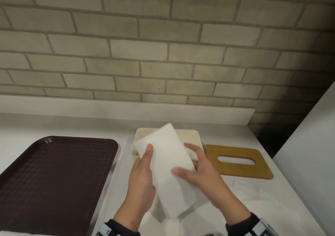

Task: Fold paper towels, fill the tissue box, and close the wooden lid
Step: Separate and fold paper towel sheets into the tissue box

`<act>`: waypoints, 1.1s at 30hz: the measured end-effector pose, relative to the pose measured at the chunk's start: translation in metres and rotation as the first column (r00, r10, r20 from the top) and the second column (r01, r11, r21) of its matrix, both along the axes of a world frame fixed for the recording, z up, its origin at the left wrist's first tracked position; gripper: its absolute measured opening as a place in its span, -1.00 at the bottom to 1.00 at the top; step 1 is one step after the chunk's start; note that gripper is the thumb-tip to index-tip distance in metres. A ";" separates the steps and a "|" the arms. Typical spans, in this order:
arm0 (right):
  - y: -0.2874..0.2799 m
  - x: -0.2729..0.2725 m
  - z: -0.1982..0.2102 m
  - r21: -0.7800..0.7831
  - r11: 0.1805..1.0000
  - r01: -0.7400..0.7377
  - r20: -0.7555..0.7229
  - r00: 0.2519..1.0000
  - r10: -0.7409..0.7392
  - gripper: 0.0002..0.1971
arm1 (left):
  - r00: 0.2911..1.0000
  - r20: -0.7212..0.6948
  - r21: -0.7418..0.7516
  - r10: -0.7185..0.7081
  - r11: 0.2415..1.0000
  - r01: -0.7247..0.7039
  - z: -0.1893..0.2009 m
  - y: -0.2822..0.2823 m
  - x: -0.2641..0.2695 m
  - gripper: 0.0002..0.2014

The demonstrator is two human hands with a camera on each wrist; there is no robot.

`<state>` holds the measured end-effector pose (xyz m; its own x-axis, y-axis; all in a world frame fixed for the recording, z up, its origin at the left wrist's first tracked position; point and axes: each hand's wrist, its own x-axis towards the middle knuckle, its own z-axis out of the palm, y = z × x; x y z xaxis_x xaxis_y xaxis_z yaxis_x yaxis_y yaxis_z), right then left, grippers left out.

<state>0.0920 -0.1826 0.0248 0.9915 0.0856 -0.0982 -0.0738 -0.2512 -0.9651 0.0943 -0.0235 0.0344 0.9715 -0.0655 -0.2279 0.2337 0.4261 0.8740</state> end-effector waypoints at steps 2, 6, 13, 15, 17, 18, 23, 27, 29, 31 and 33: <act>-0.015 0.003 0.005 -0.160 0.972 -0.174 -0.129 0.980 0.154 -0.44 | 0.994 0.011 -0.011 0.105 0.994 -0.105 0.003 0.007 0.010 -0.68; -0.036 0.030 0.019 0.170 0.972 0.165 -0.144 0.980 -0.141 -0.61 | 0.954 0.102 0.011 0.282 0.959 -0.285 0.012 0.024 0.033 -0.82; -0.018 0.111 0.027 -0.398 0.875 0.276 0.050 0.959 -0.280 -0.54 | 0.985 0.166 0.805 0.054 0.570 -0.167 -0.002 0.031 0.097 -0.60; -0.006 0.125 0.016 -0.588 0.790 0.171 0.005 0.978 -0.207 -0.48 | 0.992 0.118 0.928 -0.050 0.360 -0.093 -0.010 0.026 0.110 -0.55; 0.004 0.133 0.001 -0.684 0.723 0.096 -0.047 0.983 -0.175 -0.38 | 0.989 0.039 0.985 -0.141 0.170 -0.015 -0.018 0.021 0.117 -0.49; 0.006 0.134 -0.006 -0.718 0.691 0.084 -0.051 0.984 -0.173 -0.35 | 0.986 0.003 0.996 -0.169 0.092 0.013 -0.021 0.018 0.120 -0.49; 0.008 0.131 -0.025 -0.820 0.567 0.075 0.013 0.994 -0.113 -0.26 | 0.961 -0.071 0.982 -0.268 -0.188 0.020 -0.031 0.013 0.131 -0.47; 0.012 0.125 -0.017 -0.905 0.425 -0.024 -0.049 0.998 -0.047 -0.15 | 0.957 -0.104 0.941 -0.270 -0.338 0.007 -0.030 0.006 0.132 -0.51; 0.016 0.125 -0.007 -0.943 0.330 0.037 0.042 0.999 0.006 -0.24 | 0.947 -0.071 0.904 -0.314 -0.421 -0.071 -0.024 0.000 0.131 -0.54; 0.026 0.128 0.001 -0.954 0.294 0.054 0.093 0.989 0.118 -0.50 | 0.911 -0.079 0.874 -0.404 -0.467 -0.131 -0.023 -0.009 0.134 -0.58; 0.035 0.134 -0.003 -0.921 0.381 -0.083 0.006 0.974 0.228 -0.68 | 0.881 -0.148 0.920 -0.450 -0.389 -0.044 -0.029 -0.016 0.142 -0.65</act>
<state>0.2256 -0.1477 0.0214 0.9790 0.1708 -0.1111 0.1539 -0.9773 -0.1457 0.2364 -0.0399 0.0051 0.9661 -0.2282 -0.1212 -0.2248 -0.9735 0.0406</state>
